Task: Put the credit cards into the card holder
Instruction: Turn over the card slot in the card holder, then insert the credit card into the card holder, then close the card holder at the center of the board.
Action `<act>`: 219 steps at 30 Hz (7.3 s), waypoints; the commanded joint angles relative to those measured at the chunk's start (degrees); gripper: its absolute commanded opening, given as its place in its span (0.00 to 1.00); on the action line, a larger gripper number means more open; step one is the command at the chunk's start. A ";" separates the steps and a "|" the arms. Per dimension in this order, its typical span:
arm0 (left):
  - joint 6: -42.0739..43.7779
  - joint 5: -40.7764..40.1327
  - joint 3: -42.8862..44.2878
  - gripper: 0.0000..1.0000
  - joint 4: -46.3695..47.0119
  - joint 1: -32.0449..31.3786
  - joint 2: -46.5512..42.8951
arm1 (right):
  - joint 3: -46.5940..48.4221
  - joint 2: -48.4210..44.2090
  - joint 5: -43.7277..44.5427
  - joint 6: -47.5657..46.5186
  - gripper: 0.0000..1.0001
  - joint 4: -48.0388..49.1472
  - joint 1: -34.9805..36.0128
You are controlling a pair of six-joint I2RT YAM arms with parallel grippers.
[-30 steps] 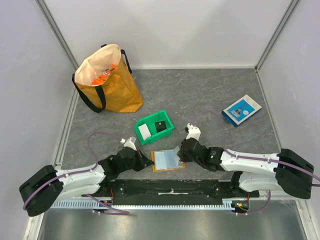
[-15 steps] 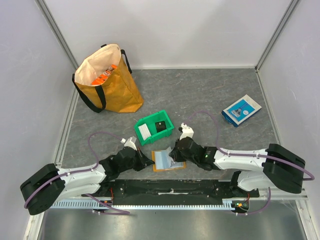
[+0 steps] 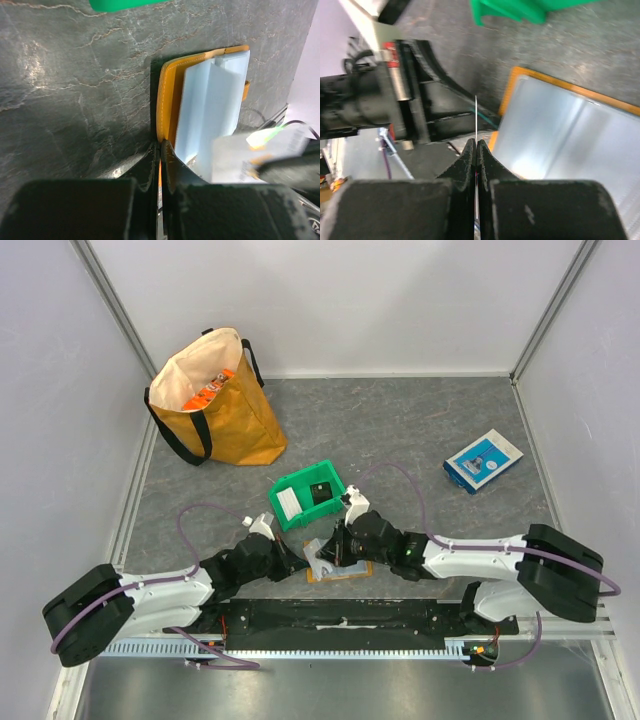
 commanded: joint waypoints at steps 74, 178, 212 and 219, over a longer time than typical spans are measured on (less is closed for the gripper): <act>2.28 -2.34 -3.68 0.02 -4.18 -0.22 -4.54 | -7.90 -3.39 20.41 6.33 0.53 -5.93 4.55; 33.92 -10.33 34.02 0.02 -53.66 -0.13 2.31 | -1.56 -1.28 3.28 -39.55 0.06 -10.61 10.00; 34.19 6.25 31.92 0.09 -42.70 1.27 2.07 | -16.77 -16.07 2.22 -42.45 0.08 15.75 9.91; 28.12 14.52 22.00 0.25 -27.84 1.27 -5.86 | -19.05 -12.02 2.05 -43.07 0.08 22.95 9.91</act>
